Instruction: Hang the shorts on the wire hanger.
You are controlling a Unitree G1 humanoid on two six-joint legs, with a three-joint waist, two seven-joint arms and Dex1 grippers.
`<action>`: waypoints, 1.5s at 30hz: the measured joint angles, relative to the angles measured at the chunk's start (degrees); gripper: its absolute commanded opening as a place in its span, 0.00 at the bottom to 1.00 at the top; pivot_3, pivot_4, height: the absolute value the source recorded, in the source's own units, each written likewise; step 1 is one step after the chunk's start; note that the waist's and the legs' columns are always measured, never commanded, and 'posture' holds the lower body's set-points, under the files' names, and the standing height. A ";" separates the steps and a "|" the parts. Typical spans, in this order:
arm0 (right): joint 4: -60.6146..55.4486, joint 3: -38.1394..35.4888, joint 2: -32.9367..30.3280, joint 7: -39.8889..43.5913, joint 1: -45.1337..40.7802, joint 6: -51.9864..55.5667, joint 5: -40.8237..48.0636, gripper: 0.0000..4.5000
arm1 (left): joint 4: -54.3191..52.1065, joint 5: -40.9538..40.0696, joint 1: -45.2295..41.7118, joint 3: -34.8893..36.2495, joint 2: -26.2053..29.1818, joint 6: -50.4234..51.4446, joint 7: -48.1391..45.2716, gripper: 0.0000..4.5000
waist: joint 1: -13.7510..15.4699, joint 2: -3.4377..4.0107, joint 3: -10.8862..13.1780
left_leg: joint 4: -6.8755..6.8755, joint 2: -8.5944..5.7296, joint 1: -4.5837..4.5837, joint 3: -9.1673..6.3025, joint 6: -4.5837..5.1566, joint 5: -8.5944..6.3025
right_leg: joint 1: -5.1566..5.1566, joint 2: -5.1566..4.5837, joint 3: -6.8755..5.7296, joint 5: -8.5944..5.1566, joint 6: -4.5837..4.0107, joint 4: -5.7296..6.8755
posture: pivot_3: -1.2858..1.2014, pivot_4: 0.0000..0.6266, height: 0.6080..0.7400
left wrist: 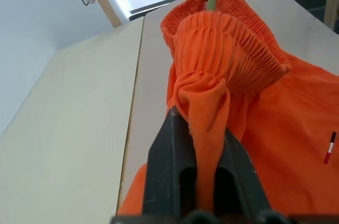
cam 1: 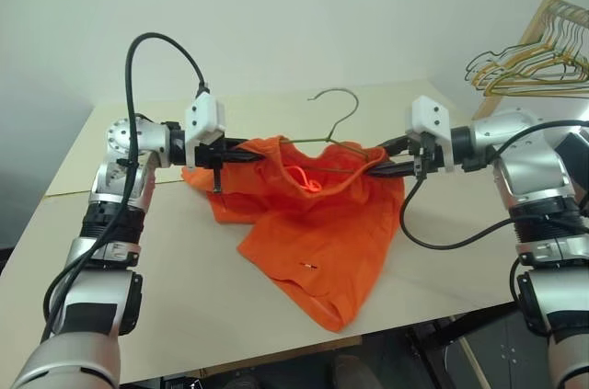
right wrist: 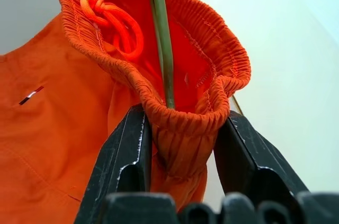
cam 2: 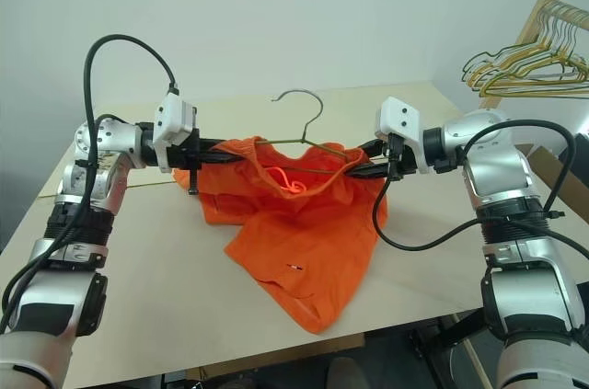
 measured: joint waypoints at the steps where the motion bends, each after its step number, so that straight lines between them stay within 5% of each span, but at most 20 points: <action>1: -0.13 0.00 -0.01 0.30 0.00 0.10 0.00 0.43 | -0.01 0.00 0.00 0.00 -0.06 0.00 0.00 0.00 | -0.01 0.00 0.00 | 0.00 0.00 0.00 0.00 0.00 0.00 | -0.01 0.00 0.00 0.00 0.00 0.01 | 0.50 0.00 1.00; 13: -3.34 0.48 -0.02 3.32 0.11 5.14 0.63 0.43 | -0.15 -0.07 0.97 0.00 -1.47 -0.41 -0.13 0.00 | 0.02 0.00 0.00 | 0.00 0.00 0.00 -0.02 0.01 0.00 | -0.03 0.00 0.03 0.00 0.00 0.05 | 0.50 0.00 1.00; 19: -4.51 0.49 -0.02 3.04 0.70 6.07 1.05 0.02 | -0.14 -0.52 1.02 0.02 -1.91 -0.59 -0.03 0.00 | 0.08 0.00 0.00 | 0.00 0.00 0.01 -0.03 0.01 0.00 | -0.03 0.00 0.04 0.00 -0.01 0.07 | 0.50 0.00 1.00; 23: -4.80 0.48 -0.02 1.93 0.99 6.08 1.06 0.01 | 0.21 -0.75 1.02 0.07 -2.03 -0.57 0.26 0.00 | 0.08 0.00 0.00 | 0.00 0.00 0.01 -0.03 0.01 0.00 | -0.03 -0.01 0.04 0.00 0.00 0.07 | 0.50 0.00 1.00; 26: -4.84 0.48 -0.07 1.65 1.00 6.08 1.09 0.01 | 1.08 -1.25 1.01 0.37 -2.14 -0.57 0.23 0.15 | 0.07 0.00 0.00 | 0.00 0.00 0.01 -0.03 0.01 0.00 | -0.04 0.00 0.05 0.00 0.00 0.07 | 0.50 0.00 1.00; 38: -7.14 -3.46 -5.71 0.92 3.90 6.84 2.61 0.01 | 13.22 0.52 -0.36 1.84 0.96 -5.65 -0.01 0.99 | 0.07 0.00 0.00 | 0.00 0.00 -0.02 -0.02 0.02 -0.01 | -0.04 -0.01 0.03 0.00 0.00 0.02 | 0.49 0.00 1.00; 45: -11.32 -5.45 -9.42 -0.34 6.32 12.48 4.58 0.01 | 14.47 -1.17 -1.99 3.76 -1.02 -7.10 -0.58 1.00 | -0.15 0.00 0.00 | 0.00 0.01 -0.06 -0.04 0.02 -0.01 | -0.05 -0.03 0.02 0.00 0.00 0.01 | 0.47 0.00 1.00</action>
